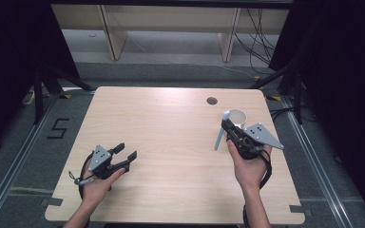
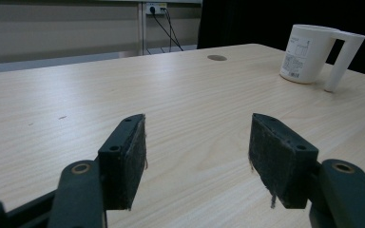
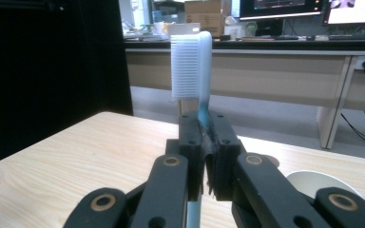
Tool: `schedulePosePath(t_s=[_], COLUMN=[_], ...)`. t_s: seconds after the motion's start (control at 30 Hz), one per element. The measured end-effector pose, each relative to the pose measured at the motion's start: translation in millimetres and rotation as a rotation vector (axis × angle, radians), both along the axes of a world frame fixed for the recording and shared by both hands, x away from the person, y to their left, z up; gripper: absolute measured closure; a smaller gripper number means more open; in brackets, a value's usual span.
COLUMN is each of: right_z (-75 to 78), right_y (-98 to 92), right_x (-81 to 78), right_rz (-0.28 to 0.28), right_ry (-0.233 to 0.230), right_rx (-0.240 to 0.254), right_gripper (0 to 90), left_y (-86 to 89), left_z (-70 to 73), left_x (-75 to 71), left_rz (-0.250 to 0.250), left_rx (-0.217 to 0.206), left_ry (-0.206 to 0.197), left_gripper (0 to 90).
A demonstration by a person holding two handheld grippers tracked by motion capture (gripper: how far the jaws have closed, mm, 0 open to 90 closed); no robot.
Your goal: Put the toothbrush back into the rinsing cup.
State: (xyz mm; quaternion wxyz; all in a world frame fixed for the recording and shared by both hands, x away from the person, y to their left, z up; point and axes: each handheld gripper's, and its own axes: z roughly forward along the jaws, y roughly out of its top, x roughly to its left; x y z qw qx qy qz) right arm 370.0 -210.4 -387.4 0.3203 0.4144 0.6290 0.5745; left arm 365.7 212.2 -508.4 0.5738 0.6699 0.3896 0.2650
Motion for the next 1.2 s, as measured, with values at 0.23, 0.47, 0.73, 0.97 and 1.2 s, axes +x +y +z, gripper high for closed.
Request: schedulePosePath(t_s=[0.23,0.47,0.73,0.97,1.2], right_z=[4.1,13.1,23.6,28.9,33.7], right_y=[-7.4,-17.2,-25.4,-30.2,-37.6], right_x=[2.4,3.7,6.6,11.7,16.9], right_rz=[-0.029,-0.056,-0.08,-0.099,-0.128], right_ry=[-0.009,-0.022,-0.045,-0.056,-0.066], right_rx=[-0.007,0.001,0.0,-0.013,-0.028], right_gripper=[86.4,86.4,86.4,86.4,86.4], left_y=[3.4,3.4,3.3,3.6,2.8], left_z=[1.6,1.6,1.4,1.5,1.0], left_x=[-1.6,-1.1,-0.8,-0.8,-1.0], left_rz=[0.032,0.032,0.03,0.029,0.024], left_rx=[0.008,0.01,0.011,0.009,0.009], left_ry=[0.008,0.011,0.013,0.012,0.015], left_gripper=[36.1,36.0,36.0,36.0,36.0])
